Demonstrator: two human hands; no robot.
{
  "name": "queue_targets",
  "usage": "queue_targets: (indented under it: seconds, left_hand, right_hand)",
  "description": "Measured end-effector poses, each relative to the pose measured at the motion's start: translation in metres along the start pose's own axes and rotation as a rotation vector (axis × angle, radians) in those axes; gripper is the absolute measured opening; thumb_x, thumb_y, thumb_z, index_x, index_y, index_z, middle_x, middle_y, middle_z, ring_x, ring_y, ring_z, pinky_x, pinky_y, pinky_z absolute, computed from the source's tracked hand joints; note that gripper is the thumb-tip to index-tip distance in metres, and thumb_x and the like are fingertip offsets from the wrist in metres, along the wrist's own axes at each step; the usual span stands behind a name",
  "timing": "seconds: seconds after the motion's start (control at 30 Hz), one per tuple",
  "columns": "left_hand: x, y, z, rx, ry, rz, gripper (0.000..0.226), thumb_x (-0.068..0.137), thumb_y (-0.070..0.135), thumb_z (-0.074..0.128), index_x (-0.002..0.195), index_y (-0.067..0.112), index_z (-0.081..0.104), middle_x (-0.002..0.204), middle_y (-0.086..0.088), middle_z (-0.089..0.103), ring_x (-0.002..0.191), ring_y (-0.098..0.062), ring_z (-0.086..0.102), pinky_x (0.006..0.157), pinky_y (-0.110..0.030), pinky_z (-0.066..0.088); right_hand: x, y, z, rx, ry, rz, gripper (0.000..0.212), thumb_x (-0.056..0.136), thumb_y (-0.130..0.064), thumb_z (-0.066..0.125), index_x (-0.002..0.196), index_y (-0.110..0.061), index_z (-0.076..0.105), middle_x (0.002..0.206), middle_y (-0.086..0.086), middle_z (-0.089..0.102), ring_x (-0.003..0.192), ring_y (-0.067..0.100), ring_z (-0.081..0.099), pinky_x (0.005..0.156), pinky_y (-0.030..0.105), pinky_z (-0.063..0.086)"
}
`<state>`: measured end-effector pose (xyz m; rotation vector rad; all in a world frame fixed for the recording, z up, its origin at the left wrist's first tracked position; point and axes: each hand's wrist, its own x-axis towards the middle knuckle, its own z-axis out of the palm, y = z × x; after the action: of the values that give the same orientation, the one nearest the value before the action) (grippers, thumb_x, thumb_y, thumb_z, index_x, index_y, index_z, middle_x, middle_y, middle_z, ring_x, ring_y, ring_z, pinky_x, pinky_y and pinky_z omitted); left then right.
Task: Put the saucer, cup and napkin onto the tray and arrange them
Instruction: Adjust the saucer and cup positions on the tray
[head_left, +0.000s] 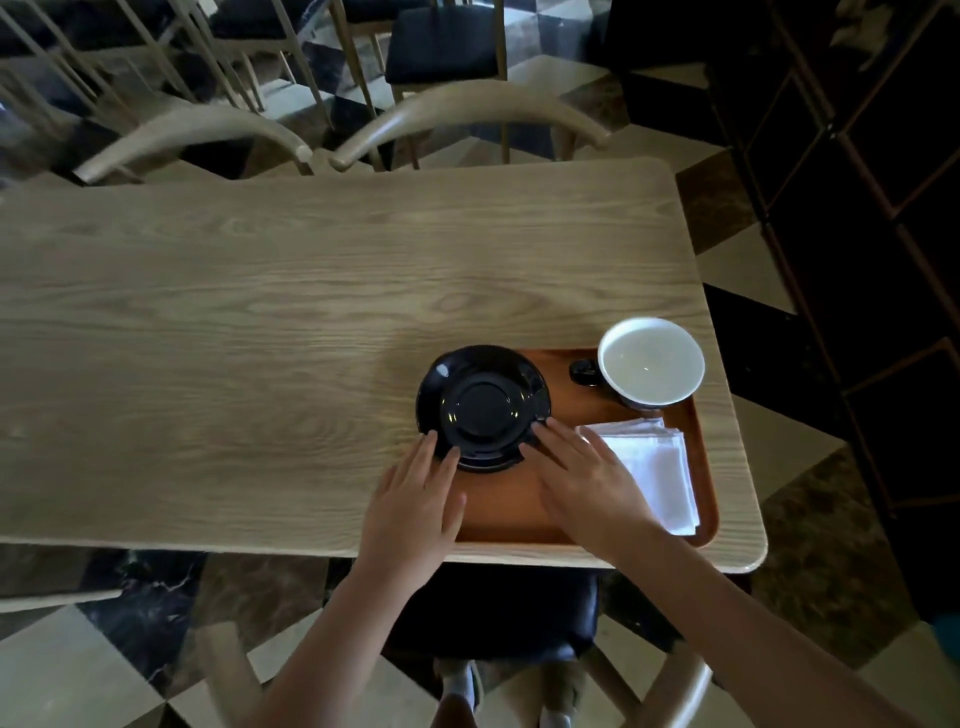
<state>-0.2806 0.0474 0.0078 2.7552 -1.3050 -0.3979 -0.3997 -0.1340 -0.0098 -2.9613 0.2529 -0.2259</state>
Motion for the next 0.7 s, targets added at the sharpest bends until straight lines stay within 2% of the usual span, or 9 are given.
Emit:
queue_targets:
  seconds: [0.3, 0.37, 0.5, 0.7]
  left_hand:
    - [-0.009, -0.010, -0.001, 0.071, 0.019, 0.112, 0.051, 0.090, 0.045, 0.029, 0.131, 0.021, 0.047, 0.140, -0.013, 0.048, 0.129, -0.025, 0.045, 0.094, -0.038, 0.047]
    - [-0.015, -0.011, 0.001, 0.064, 0.016, 0.139, 0.051, 0.090, 0.045, 0.029, 0.132, 0.021, 0.045, 0.141, -0.014, 0.047, 0.130, -0.026, 0.044, 0.094, -0.038, 0.047]
    - [-0.029, -0.011, 0.003, 0.067, 0.023, 0.162, 0.053, 0.089, 0.045, 0.029, 0.136, 0.023, 0.041, 0.143, -0.014, 0.044, 0.132, -0.024, 0.041, 0.097, -0.034, 0.045]
    - [-0.031, -0.011, 0.004, 0.087, 0.034, 0.173, 0.053, 0.090, 0.046, 0.029, 0.137, 0.024, 0.039, 0.144, -0.014, 0.042, 0.133, -0.024, 0.038, 0.099, -0.033, 0.041]
  right_hand:
    - [-0.008, 0.008, 0.006, -0.016, 0.038, -0.051, 0.036, 0.076, -0.018, 0.063, 0.111, -0.014, 0.066, 0.122, 0.012, 0.065, 0.119, 0.026, 0.056, 0.103, 0.042, 0.042]
    - [-0.014, 0.007, 0.005, -0.021, 0.042, -0.063, 0.035, 0.079, -0.020, 0.055, 0.112, -0.015, 0.066, 0.123, 0.011, 0.064, 0.120, 0.026, 0.055, 0.105, 0.040, 0.037]
    - [-0.025, 0.003, 0.002, -0.011, 0.011, -0.076, 0.039, 0.080, -0.018, 0.050, 0.117, -0.014, 0.064, 0.126, 0.013, 0.062, 0.123, 0.027, 0.053, 0.104, 0.043, 0.040]
    - [-0.029, 0.000, 0.001, 0.019, 0.001, -0.062, 0.039, 0.078, -0.015, 0.061, 0.117, -0.012, 0.063, 0.126, 0.014, 0.062, 0.123, 0.029, 0.053, 0.104, 0.044, 0.038]
